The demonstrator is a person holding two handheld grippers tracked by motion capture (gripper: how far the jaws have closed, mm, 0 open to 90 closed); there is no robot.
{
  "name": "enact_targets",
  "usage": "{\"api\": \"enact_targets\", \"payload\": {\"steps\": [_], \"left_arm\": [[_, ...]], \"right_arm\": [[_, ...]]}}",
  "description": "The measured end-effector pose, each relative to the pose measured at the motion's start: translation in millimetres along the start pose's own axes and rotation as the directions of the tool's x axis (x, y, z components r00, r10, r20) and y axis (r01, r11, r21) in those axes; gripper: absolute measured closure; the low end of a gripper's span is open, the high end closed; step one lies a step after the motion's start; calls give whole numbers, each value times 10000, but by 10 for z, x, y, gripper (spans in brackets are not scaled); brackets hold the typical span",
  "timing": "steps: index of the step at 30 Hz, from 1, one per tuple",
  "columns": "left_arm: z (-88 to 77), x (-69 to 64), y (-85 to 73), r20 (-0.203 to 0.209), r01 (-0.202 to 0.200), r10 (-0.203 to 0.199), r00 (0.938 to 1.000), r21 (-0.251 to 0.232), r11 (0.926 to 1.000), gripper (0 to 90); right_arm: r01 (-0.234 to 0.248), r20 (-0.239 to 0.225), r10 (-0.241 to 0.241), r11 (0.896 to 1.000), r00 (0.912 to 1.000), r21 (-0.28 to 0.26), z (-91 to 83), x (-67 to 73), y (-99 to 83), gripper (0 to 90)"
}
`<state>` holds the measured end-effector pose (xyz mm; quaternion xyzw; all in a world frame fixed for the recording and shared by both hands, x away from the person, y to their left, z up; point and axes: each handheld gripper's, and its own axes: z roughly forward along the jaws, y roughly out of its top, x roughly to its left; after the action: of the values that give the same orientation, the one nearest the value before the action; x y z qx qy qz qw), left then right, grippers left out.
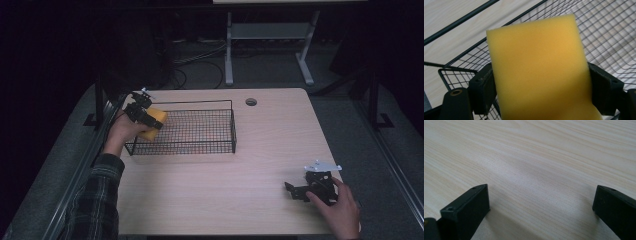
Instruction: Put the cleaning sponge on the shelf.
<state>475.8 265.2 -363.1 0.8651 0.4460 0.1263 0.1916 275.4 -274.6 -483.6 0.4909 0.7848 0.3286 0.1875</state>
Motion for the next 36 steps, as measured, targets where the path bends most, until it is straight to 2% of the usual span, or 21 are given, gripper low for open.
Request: {"api": "enact_targets", "payload": {"steps": [4, 11, 17, 22, 30, 36], "left_arm": [[59, 80, -38, 74, 224, -224, 9997, -40, 9997, 194], [184, 154, -93, 98, 270, -271, 9996, 82, 9996, 194], [256, 175, -109, 56, 191, -193, 9998, 355, 9992, 193], [283, 169, -112, 111, 224, -229, 9997, 354, 9991, 191], [330, 180, -161, 154, 199, -208, 9997, 607, 9980, 181], [324, 164, -167, 190, 159, -170, 9997, 538, 9984, 157]], "right_arm": [[0, -1, 0, 10000, 10000, -1, 0, 0, 0, 1], [3, -2, -3, 10000, 10000, -2, 0, 0, 0, 1], [1, -2, -1, 10000, 10000, -2, 0, 0, 0, 1], [0, -3, 0, 10000, 10000, -2, 0, 0, 0, 1], [1, 0, -1, 10000, 10000, -3, 0, 0, 0, 1], [1, 0, -1, 10000, 10000, -2, 0, 0, 0, 1]]}}
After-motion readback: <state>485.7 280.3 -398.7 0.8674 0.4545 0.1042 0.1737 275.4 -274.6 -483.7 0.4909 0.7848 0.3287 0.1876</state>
